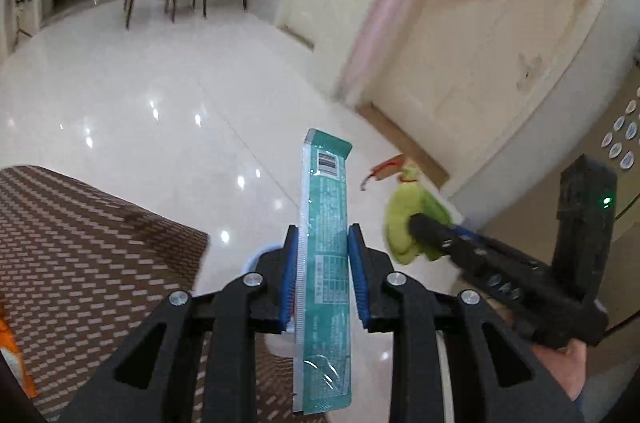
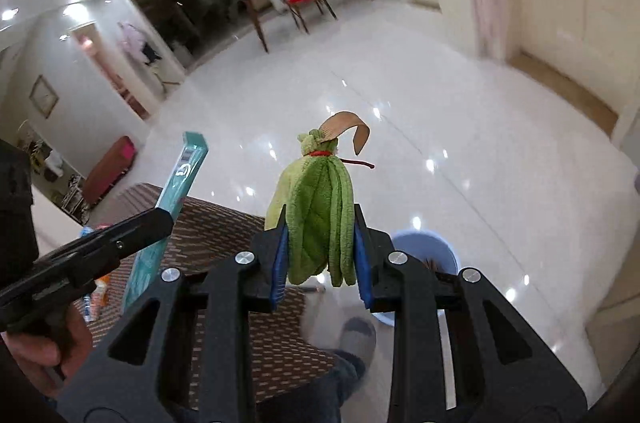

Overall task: Collect trash
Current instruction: 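Carry the green bag and teal box to the wastebasket with both tools, then open both tools to drop the green bag and teal box into the wastebasket, then move both open tools back over the trash on the mat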

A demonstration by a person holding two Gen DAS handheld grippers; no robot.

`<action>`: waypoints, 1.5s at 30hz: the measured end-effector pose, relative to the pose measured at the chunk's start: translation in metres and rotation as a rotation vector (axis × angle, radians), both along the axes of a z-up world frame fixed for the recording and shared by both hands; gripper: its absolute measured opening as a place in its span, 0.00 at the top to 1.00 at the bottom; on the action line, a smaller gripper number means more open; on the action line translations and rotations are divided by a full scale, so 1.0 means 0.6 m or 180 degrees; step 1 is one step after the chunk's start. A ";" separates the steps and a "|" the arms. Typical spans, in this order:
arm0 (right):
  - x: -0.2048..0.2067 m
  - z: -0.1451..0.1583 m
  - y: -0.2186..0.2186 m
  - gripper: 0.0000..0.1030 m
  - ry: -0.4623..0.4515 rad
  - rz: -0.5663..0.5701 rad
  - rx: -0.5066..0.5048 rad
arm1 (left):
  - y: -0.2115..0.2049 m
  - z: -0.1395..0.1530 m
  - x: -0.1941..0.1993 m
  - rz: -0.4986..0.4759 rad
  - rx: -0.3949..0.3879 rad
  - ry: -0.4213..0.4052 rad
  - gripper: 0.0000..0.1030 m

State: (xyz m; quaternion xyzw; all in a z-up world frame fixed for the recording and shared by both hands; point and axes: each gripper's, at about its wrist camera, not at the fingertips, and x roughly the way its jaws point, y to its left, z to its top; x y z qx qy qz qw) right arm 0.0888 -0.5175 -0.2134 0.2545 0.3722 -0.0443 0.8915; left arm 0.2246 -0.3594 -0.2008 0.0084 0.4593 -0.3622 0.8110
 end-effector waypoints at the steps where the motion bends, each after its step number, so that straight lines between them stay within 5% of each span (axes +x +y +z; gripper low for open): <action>1: 0.007 -0.021 -0.010 0.73 0.0086 -0.0022 0.0043 | -0.018 -0.017 0.011 -0.0014 0.0046 0.0103 0.77; 12: 0.070 -0.149 -0.085 0.71 0.0532 -0.0153 0.0341 | -0.167 -0.168 0.097 -0.0046 0.0628 0.0685 0.76; 13: 0.075 -0.161 -0.091 0.67 0.0576 -0.0163 0.0381 | -0.177 -0.181 0.102 -0.0059 0.0647 0.0751 0.76; 14: 0.085 -0.170 -0.098 0.49 0.0607 -0.0162 0.0421 | -0.177 -0.195 0.098 -0.0069 0.0666 0.0802 0.74; 15: 0.090 -0.185 -0.105 0.44 0.0646 -0.0187 0.0497 | -0.180 -0.210 0.104 -0.0073 0.0711 0.0865 0.72; 17: 0.104 -0.201 -0.124 0.40 0.0715 -0.0311 0.0608 | -0.183 -0.233 0.119 -0.0012 0.0835 0.0942 0.34; 18: 0.100 -0.211 -0.137 0.28 0.0727 -0.0397 0.0728 | -0.180 -0.238 0.124 0.0022 0.0855 0.0983 0.27; 21: 0.087 -0.218 -0.151 0.15 0.0721 -0.0501 0.0713 | -0.171 -0.242 0.138 0.0154 0.0884 0.0969 0.20; 24: 0.075 -0.209 -0.148 0.06 0.0733 -0.0540 0.0623 | -0.148 -0.228 0.133 0.0250 0.0854 0.0841 0.16; 32: 0.029 -0.149 -0.125 0.06 0.0538 -0.0739 0.0320 | -0.090 -0.128 0.078 0.0365 0.0679 0.0423 0.13; 45: -0.025 0.029 -0.017 0.06 -0.0035 -0.0601 -0.0026 | 0.023 0.033 -0.014 0.0434 0.0331 -0.0171 0.13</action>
